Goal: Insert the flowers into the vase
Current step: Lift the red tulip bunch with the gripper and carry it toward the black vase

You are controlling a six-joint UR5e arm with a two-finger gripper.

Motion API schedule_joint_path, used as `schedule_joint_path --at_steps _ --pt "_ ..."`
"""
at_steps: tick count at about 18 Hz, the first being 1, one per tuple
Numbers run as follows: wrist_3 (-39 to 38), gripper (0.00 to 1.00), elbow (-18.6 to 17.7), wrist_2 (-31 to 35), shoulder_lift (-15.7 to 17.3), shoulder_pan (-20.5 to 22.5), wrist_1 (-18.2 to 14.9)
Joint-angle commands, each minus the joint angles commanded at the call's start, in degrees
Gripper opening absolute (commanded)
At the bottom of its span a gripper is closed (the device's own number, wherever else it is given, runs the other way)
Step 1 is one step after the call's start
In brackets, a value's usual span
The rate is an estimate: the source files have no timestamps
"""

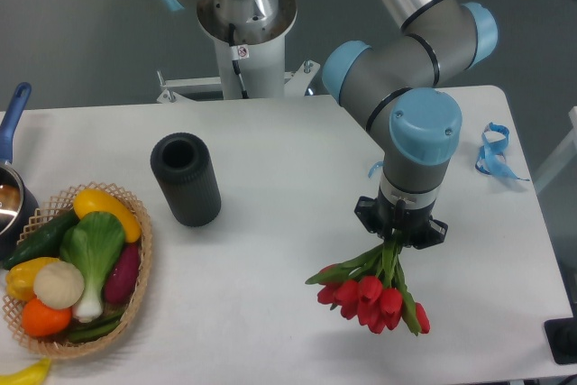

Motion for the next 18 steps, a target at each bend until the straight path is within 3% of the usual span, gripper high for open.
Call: schedule_joint_path --at_steps 6,8,13,16,18 --pt "0.0 0.0 0.3 -0.6 0.1 0.0 0.5" --pt "-0.1 0.0 0.7 -2.3 0.4 0.0 2.1" --pt "-0.7 0.0 -0.5 -11.8 2.3 -0.2 7.4" --pt "-1.3 0.0 -2.7 -23.9 6.6 0.1 8.0" --pt "-3.2 0.0 -3.8 -30.1 8.2 0.2 10.9"
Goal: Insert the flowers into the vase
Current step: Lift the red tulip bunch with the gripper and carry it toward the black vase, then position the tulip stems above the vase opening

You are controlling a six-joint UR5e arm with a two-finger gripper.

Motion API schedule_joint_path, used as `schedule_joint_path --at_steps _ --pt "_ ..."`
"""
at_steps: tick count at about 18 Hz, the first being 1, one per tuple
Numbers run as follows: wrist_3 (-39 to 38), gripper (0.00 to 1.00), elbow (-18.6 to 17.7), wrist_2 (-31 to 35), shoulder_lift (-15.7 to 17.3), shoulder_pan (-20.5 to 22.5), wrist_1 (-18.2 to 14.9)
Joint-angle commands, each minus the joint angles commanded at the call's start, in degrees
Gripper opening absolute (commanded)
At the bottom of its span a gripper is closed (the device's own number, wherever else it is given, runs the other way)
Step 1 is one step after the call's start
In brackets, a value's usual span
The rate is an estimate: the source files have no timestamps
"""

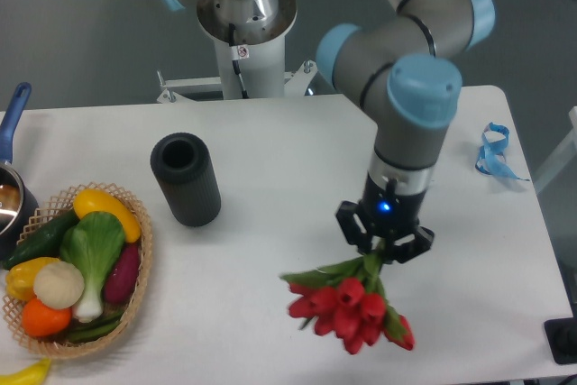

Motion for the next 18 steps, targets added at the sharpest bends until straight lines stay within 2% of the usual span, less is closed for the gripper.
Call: schedule_joint_path --at_steps 3,7,11,14,18 --pt "-0.9 0.0 -1.6 -5.9 1.9 -0.2 4.0" --pt "-0.9 0.0 -4.8 -15.6 3.8 -0.5 5.2" --pt "-0.5 0.0 -10.4 -21.5 8.3 -0.5 5.3" --pt "-0.4 0.0 -14.1 -32.7 10.3 0.3 6.9" --pt "-0.1 0.0 -20.3 -40.9 14.6 2.2 8.8"
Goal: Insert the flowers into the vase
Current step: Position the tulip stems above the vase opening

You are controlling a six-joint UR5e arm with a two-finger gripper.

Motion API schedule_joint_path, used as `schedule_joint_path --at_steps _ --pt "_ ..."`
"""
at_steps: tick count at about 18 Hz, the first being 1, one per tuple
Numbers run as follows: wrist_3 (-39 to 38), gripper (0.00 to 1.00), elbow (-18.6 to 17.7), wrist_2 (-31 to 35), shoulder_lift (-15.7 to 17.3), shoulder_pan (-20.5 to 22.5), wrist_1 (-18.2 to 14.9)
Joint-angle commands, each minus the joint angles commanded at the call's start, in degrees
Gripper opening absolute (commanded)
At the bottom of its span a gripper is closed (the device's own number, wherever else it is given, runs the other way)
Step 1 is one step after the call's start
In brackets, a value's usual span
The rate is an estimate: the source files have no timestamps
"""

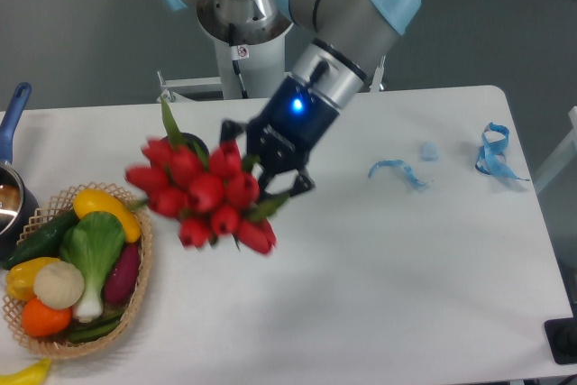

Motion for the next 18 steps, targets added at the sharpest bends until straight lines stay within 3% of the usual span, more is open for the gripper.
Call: schedule_joint_path --at_steps 5,11,18 --pt "2.6 0.0 -7.2 -6.4 5.2 2.0 0.5" --pt "8.9 0.0 -14.9 -11.0 8.8 1.6 0.5" --pt "11.7 0.0 -19.3 -12.4 10.6 1.3 0.4"
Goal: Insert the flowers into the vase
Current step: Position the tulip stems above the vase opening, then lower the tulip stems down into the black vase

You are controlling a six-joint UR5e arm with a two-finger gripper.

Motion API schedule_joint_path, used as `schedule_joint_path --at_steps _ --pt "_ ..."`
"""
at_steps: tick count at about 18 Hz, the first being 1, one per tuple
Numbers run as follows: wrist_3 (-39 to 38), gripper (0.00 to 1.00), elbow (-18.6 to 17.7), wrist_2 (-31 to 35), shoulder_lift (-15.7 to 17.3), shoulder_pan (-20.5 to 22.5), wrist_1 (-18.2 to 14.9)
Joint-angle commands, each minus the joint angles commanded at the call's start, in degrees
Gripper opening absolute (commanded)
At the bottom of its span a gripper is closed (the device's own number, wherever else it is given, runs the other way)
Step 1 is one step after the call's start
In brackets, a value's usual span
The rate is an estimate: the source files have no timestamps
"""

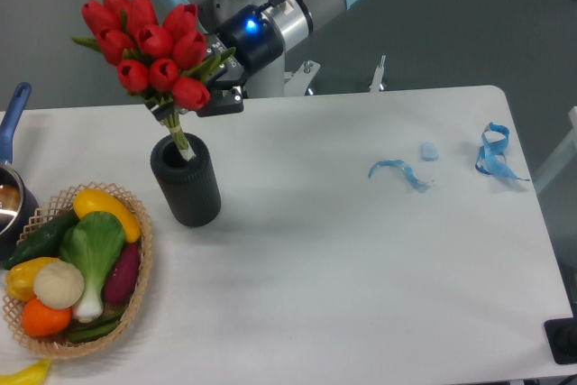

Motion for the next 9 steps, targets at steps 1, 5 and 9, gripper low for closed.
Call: schedule_joint_path --at_steps 1,5,9 --pt "1.1 0.0 -0.9 -0.1 0.0 0.0 0.0" --pt "6.9 0.0 -4.3 0.0 0.0 -0.3 0.0" --pt "7.8 0.0 -4.8 0.1 -0.6 -0.4 -0.1"
